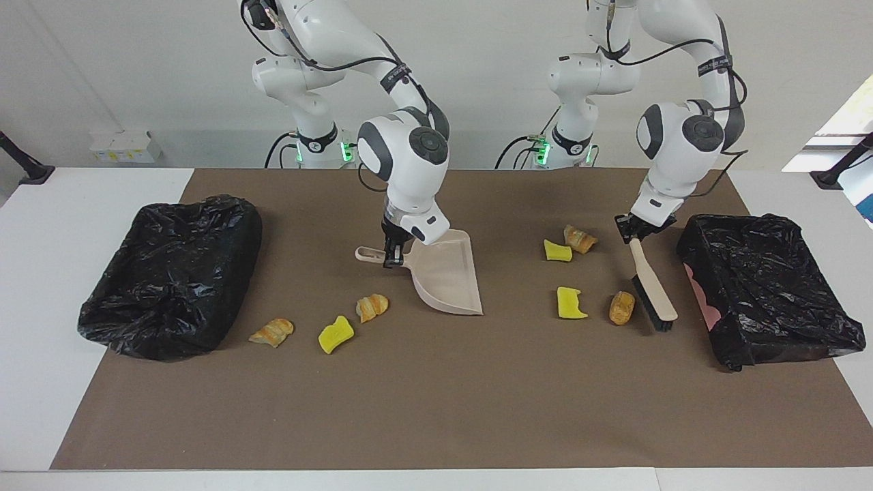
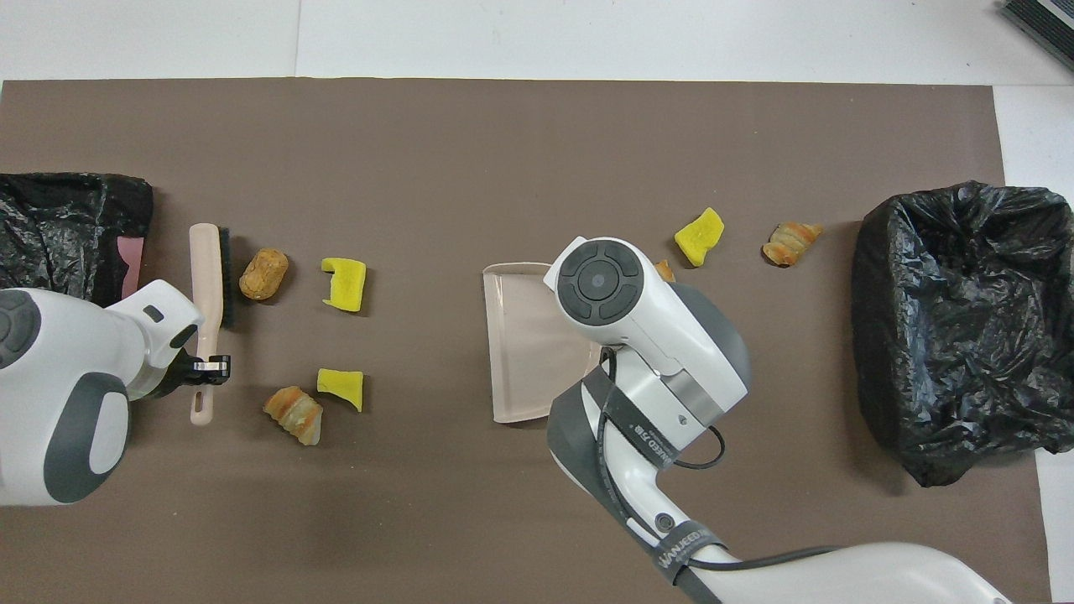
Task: Sweep and dump trash in bin
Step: 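Sweep bread and sponge pieces into the dustpan with the left gripper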
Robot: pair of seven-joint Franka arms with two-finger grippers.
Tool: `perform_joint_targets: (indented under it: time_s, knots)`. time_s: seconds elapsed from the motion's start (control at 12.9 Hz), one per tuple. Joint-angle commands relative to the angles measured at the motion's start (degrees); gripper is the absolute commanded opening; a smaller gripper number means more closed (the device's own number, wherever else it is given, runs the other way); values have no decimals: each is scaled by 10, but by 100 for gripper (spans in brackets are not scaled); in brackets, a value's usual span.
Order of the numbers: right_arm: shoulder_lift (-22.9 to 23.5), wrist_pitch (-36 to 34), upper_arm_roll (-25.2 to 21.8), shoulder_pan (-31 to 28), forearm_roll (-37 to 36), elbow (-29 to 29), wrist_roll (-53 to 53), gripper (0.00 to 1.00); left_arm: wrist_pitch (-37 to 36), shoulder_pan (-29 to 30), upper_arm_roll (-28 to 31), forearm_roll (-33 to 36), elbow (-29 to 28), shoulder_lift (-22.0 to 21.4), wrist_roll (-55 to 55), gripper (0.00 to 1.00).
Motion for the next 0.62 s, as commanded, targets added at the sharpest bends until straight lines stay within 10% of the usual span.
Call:
perform_joint_targets:
  time_s: [0.0, 0.54]
  knots:
    - [3, 7, 4, -2, -14, 2, 15, 0, 11, -1, -9, 11, 0, 7, 11, 0]
    - [2, 3, 4, -2, -12, 2, 22, 0, -19, -81, -12, 8, -12, -8, 10, 0]
